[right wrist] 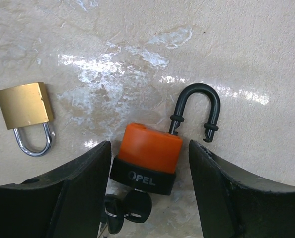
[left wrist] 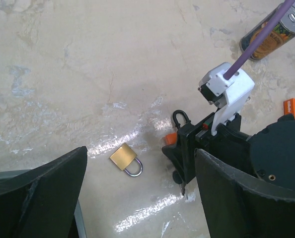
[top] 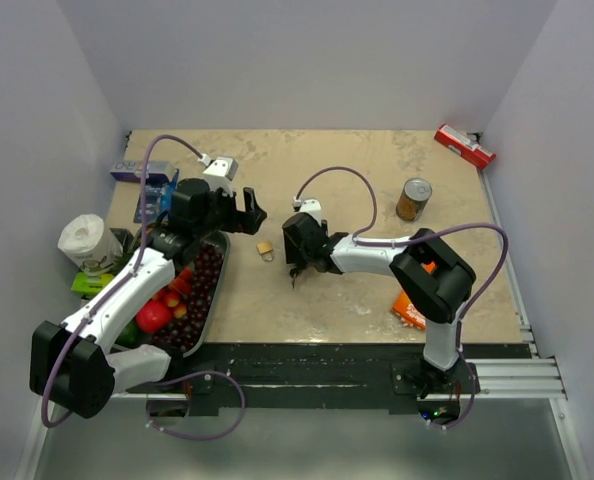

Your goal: Unlock with the key

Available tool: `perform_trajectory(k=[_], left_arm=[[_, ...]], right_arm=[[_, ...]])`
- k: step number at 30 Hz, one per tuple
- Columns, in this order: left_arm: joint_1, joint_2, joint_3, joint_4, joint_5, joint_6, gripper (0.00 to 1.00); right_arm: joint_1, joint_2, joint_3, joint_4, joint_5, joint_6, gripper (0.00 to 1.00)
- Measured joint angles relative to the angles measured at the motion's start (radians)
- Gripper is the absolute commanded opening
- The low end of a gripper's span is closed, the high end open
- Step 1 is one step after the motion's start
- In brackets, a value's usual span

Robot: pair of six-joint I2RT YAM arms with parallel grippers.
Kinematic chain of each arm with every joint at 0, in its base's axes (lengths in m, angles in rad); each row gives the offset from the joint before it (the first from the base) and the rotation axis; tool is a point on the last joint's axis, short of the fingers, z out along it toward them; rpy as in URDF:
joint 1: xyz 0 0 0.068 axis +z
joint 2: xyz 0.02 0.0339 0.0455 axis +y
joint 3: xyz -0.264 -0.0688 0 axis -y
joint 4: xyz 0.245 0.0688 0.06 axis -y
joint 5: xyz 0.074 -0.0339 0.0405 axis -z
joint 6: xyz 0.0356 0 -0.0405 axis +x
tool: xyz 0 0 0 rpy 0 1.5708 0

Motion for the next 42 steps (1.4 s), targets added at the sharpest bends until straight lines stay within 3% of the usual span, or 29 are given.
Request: perform_trajectory(k=[5, 11, 17, 23, 30, 36, 40, 42], left_arm=[[0.0, -0.006, 0.0, 0.0, -0.006, 0.0, 0.93], [0.0, -0.006, 0.0, 0.0, -0.006, 0.0, 0.93], [0.0, -0.006, 0.0, 0.001, -0.003, 0.001, 0.93], [0.0, -0.006, 0.0, 0.002, 0.002, 0.002, 0.93], [0.0, -0.004, 0.0, 0.006, 0.007, 0.008, 0.93], [0.0, 0.005, 0.0, 0.006, 0.01, 0.009, 0.93], [0.0, 0.007, 0.0, 0.006, 0.012, 0.015, 0.92], [0.0, 0.007, 0.0, 0.006, 0.013, 0.015, 0.93]], right_arm=[[0.011, 0.015, 0.018, -0.027, 0.04, -0.014, 0.47], [0.006, 0.015, 0.018, -0.036, 0.056, -0.026, 0.39], [-0.077, 0.014, 0.018, -0.023, 0.024, -0.075, 0.39], [-0.249, 0.021, 0.031, -0.008, -0.035, -0.165, 0.4], [-0.389, 0.166, 0.231, -0.014, -0.086, -0.273, 0.4], [-0.452, 0.254, 0.366, -0.029, -0.168, -0.309, 0.47], [-0.469, 0.28, 0.415, -0.053, -0.195, -0.316, 0.69], [-0.471, 0.285, 0.43, -0.067, -0.208, -0.327, 0.73]])
